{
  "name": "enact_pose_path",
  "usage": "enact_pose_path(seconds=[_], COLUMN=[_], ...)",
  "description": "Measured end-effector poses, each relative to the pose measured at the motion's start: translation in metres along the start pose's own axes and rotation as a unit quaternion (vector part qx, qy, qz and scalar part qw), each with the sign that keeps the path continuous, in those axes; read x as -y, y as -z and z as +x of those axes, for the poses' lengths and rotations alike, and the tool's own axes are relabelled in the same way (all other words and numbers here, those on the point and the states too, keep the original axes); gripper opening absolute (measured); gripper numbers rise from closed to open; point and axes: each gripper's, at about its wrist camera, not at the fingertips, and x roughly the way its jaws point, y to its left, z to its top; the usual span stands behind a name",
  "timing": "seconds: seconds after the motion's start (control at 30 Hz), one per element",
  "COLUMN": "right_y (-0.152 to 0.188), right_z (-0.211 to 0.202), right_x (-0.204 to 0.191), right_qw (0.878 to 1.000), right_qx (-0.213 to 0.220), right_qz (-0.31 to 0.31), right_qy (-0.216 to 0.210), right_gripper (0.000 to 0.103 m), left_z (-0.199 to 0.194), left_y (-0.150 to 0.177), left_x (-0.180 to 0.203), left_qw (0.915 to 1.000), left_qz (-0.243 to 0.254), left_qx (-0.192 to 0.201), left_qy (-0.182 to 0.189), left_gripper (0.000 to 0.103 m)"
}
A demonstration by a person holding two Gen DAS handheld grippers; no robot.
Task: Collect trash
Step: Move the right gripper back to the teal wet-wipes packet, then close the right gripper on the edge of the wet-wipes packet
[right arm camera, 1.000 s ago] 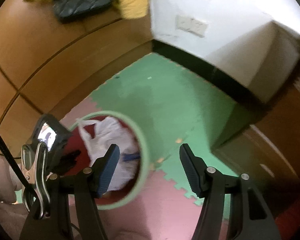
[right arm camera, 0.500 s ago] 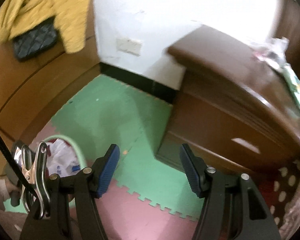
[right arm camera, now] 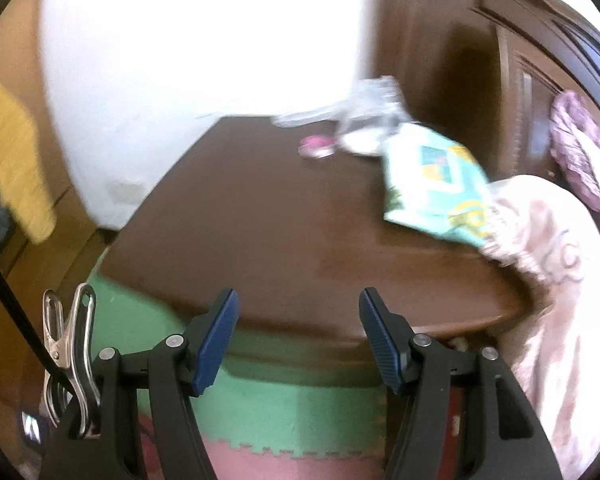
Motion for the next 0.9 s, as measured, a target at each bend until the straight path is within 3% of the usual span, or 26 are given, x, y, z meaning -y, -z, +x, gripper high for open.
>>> enact_pose_path(seconds=[0.13,0.3,0.63,0.9], right_y=[-0.020,-0.037,-0.066,-0.076], right_z=[0.029,0.062,0.091,0.119], right_x=[0.034,0.045,0.044,0.046], right_qw=[0.998,0.996,0.994,0.993], right_qx=[-0.021,-0.021,-0.015,-0.043], right_qz=[0.047,0.031,0.014,0.015], right_qy=[0.028,0.081,0.105,0.109], right_gripper=[0.064,0.064,0.064,0.063], left_z=[0.000,0.000,0.000,-0.001], left_y=[0.000,0.000,0.000,0.001], left_x=[0.000,0.002,0.002,0.000], left_qw=[1.0000,1.0000,1.0000,1.0000], left_qz=[0.000,0.002,0.004,0.005], left_qx=[-0.001,-0.002,-0.002,-0.003], left_qy=[-0.002,-0.004,-0.005,-0.006], left_gripper=[0.017,0.017,0.017,0.017])
